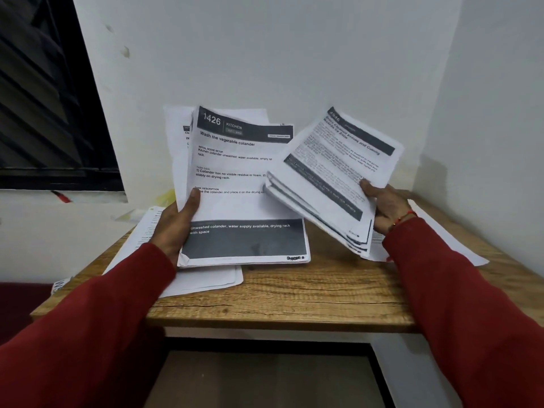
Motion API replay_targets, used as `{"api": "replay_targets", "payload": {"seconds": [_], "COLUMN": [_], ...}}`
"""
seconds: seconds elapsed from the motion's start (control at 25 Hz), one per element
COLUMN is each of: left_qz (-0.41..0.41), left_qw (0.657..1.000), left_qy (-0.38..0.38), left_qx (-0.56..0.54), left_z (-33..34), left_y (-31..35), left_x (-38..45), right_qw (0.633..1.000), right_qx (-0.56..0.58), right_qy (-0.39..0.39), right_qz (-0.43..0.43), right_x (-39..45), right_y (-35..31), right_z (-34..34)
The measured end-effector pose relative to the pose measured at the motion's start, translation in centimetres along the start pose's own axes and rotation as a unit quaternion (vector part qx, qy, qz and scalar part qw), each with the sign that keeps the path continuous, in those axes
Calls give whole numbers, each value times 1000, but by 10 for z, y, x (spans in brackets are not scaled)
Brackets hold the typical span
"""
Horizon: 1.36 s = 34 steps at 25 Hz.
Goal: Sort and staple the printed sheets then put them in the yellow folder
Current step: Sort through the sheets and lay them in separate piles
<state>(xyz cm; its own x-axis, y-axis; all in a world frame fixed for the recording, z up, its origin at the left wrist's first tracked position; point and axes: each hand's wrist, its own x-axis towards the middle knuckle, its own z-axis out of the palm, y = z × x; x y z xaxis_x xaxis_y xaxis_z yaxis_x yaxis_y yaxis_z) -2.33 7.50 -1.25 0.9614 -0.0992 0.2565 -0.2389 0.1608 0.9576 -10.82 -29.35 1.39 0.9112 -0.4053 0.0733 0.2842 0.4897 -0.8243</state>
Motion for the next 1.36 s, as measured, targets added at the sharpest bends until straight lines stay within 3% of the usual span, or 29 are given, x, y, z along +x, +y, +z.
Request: {"api": "replay_targets", "payload": {"seconds": [0.16, 0.32, 0.64, 0.84, 1.24, 1.36], "left_qz": [-1, -1, -10, -20, -40, -38], "left_qw": [1000, 1000, 999, 998, 994, 995], "left_qy": [2, -8, -46, -62, -68, -63], "left_qx": [1, 11, -20, -11, -69, -60], "left_z": [-1, 0, 6, 7, 6, 5], "left_y": [0, 2, 5, 6, 0, 1], "left_x": [0, -4, -9, -10, -6, -6], "right_qw": [997, 989, 976, 978, 987, 991], "right_qx": [-27, -20, -199, -176, -143, -110], "right_qy": [-68, -144, -84, -116, -17, -34], "right_qz": [34, 8, -18, 7, -77, -67], "right_x": [-5, -12, -25, -29, -21, -18], "right_y": [7, 16, 53, 51, 42, 37], "right_z": [14, 39, 65, 65, 56, 52]}}
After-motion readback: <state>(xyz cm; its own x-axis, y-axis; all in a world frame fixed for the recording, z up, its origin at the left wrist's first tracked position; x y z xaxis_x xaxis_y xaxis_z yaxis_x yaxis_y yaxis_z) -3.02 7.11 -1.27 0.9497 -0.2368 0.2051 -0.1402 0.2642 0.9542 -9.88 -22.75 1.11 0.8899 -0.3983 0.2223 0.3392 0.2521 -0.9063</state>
